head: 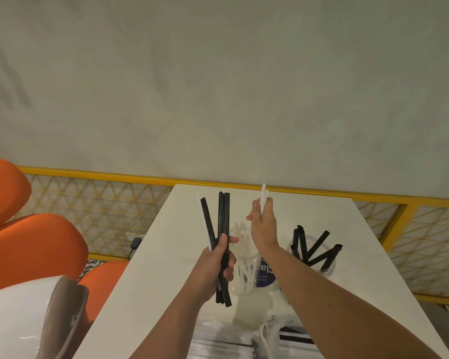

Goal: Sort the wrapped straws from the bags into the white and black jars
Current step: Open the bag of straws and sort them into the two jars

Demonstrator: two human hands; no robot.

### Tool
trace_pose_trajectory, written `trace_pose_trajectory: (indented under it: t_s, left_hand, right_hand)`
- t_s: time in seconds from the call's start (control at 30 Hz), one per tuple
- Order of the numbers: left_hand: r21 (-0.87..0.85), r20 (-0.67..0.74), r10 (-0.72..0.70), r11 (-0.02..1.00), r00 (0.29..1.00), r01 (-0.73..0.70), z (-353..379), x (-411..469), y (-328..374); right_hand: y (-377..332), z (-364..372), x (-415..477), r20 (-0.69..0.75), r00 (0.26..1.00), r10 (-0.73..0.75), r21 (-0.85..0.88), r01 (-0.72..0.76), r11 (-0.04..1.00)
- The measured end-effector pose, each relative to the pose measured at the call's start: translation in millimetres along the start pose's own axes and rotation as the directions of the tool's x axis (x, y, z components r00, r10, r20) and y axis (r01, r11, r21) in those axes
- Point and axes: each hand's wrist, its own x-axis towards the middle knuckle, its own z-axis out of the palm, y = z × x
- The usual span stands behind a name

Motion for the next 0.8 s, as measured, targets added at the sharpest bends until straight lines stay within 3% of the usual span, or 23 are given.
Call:
trace_pose_trajectory:
  t_s: [0.13,0.3,0.4,0.5,0.57,0.7,0.8]
  left_hand:
    - [0.013,0.038,-0.001,1.000,0.999,0.001,3,0,0]
    - [0.044,0.061,-0.008,0.999,0.998,0.006,8,0,0]
    - [0.047,0.065,-0.003,0.999,0.998,0.000,11,1,1]
    - [0.045,0.082,0.018,0.999,0.996,-0.022,17,0,3]
    - [0.081,0.108,0.009,0.997,0.994,-0.018,21,-2,6]
    - [0.192,0.159,-0.035,0.981,0.987,0.004,29,-2,9]
    - [0.177,0.234,-0.049,0.984,0.971,0.007,33,-6,15]
  right_hand:
    - [19,0,-1,0.097,0.995,-0.001,-0.165,0.017,0.986]
    - [17,-7,0,0.175,0.985,0.004,-0.206,0.033,0.978]
    - [1,-9,-3,0.071,0.992,-0.101,-0.216,0.114,0.970]
    - [-21,-13,-9,0.011,0.987,-0.161,-0.091,0.161,0.983]
    - [-38,-15,-14,0.172,0.984,-0.044,0.009,0.043,0.999]
    - [-50,-23,-17,0.407,0.886,0.223,0.011,-0.249,0.968]
    - [-52,-37,-14,0.536,0.794,0.286,0.057,-0.372,0.926]
